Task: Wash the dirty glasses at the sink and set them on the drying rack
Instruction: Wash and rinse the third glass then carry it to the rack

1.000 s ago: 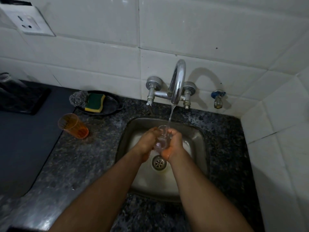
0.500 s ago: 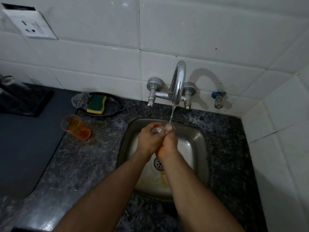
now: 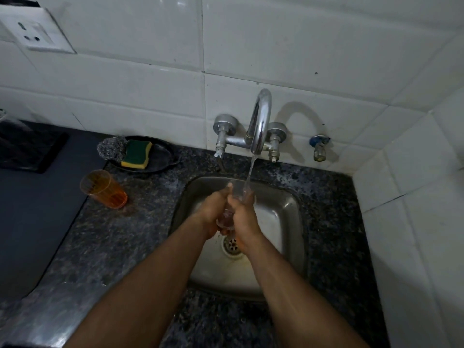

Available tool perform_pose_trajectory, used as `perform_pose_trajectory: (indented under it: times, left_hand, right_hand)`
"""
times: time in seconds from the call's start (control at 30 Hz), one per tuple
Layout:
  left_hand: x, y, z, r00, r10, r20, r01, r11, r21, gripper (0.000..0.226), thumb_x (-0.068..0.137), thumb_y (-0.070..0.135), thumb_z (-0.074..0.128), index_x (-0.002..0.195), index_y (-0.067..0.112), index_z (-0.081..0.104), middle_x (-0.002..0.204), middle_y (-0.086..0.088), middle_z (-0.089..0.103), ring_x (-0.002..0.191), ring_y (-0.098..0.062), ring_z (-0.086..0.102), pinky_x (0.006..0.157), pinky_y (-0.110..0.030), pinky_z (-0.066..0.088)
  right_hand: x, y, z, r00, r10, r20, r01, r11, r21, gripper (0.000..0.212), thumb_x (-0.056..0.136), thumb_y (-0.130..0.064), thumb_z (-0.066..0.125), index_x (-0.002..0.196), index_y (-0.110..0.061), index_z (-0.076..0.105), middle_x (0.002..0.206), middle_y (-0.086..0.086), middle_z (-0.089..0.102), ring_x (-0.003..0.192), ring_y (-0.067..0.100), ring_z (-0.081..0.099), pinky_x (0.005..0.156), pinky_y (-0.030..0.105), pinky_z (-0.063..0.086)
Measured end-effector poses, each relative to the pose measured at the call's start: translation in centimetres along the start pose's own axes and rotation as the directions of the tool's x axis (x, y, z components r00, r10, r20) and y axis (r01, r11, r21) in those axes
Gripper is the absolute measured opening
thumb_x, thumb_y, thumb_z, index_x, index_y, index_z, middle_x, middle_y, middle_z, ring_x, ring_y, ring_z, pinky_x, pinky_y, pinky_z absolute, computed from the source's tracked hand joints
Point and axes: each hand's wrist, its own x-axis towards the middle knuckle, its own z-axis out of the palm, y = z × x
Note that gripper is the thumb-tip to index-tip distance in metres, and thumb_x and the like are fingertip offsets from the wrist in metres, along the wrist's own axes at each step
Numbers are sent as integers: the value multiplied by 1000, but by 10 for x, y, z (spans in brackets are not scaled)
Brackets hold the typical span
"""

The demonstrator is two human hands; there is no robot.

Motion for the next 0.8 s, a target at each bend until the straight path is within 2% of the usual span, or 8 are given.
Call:
perform_pose_trajectory:
  times: [0.07, 0.13, 0.2, 0.33, 0.5, 0.63, 0.73, 0.8]
  left_hand:
    - [-5, 3, 1, 999, -21, 34, 20, 1000, 12, 51, 107, 51, 42, 119, 13, 75, 75, -6, 74, 51, -12, 67, 42, -22, 48]
    - [-7, 3, 7, 1000, -12, -10, 12, 1000, 19, 44, 107, 45, 49, 111, 10, 74, 70, -5, 69, 43, -11, 61, 37, -21, 44]
    - [-8, -1, 10, 999, 6, -40, -7, 1000, -25, 34, 107, 35, 53, 100, 8, 72, 66, -4, 66, 43, -13, 56, 37, -20, 40]
    - [-11, -12, 16, 998, 21, -57, -25, 997, -72, 28, 105, 33, 57, 104, 7, 66, 61, -5, 61, 43, -16, 48, 38, -20, 34]
    - [-9, -4, 20, 996, 11, -85, -27, 983, -183, 36, 108, 32, 49, 96, 8, 72, 69, -4, 72, 55, -12, 70, 47, -19, 50]
    - [-7, -3, 20, 997, 13, -75, -27, 982, -188, 33, 107, 30, 52, 92, 11, 73, 71, -2, 70, 56, -11, 68, 50, -22, 51]
    - [-4, -10, 24, 997, 11, -82, -25, 984, -179, 32, 108, 29, 51, 97, 10, 73, 72, -4, 70, 58, -12, 68, 51, -22, 51]
    - [-2, -15, 21, 996, 10, -93, -26, 984, -176, 33, 107, 30, 52, 109, 5, 73, 75, -7, 71, 61, -16, 68, 53, -24, 51]
  right_hand:
    - [-5, 2, 3, 998, -55, -37, 51, 994, -100, 58, 109, -40, 42, 161, -44, 17, 138, -8, 57, 84, 1, 62, 62, 23, 50]
    - [-8, 1, 1, 985, -52, -167, 22, 985, -172, 46, 110, -47, 37, 156, -41, 37, 126, -8, 62, 81, 4, 63, 57, 23, 50]
    - [-7, -6, -4, 966, 47, -253, -75, 992, -100, 39, 108, -53, 39, 129, -35, 67, 107, 1, 75, 80, 18, 73, 54, 28, 56]
    - [-2, -15, -13, 966, 194, -171, -212, 973, -90, 38, 102, -54, 50, 107, -24, 74, 94, 10, 79, 87, 31, 76, 80, 48, 64]
    - [-9, 2, -9, 996, -72, -45, 55, 948, -315, 48, 108, -38, 41, 155, -39, 41, 119, 2, 69, 94, 9, 66, 68, 24, 50]
    - [-16, 10, -23, 976, -213, 43, 213, 898, -384, 57, 112, -34, 39, 164, -41, 18, 121, 3, 64, 87, 1, 62, 60, 16, 51]
    - [-10, 6, -20, 981, -190, -44, 164, 926, -339, 45, 110, -40, 39, 155, -47, 38, 123, -1, 65, 96, 9, 66, 72, 24, 55]
    - [-2, -5, -14, 996, -27, -88, 2, 963, -269, 37, 106, -49, 40, 137, -44, 58, 117, 2, 72, 96, 21, 71, 76, 37, 60]
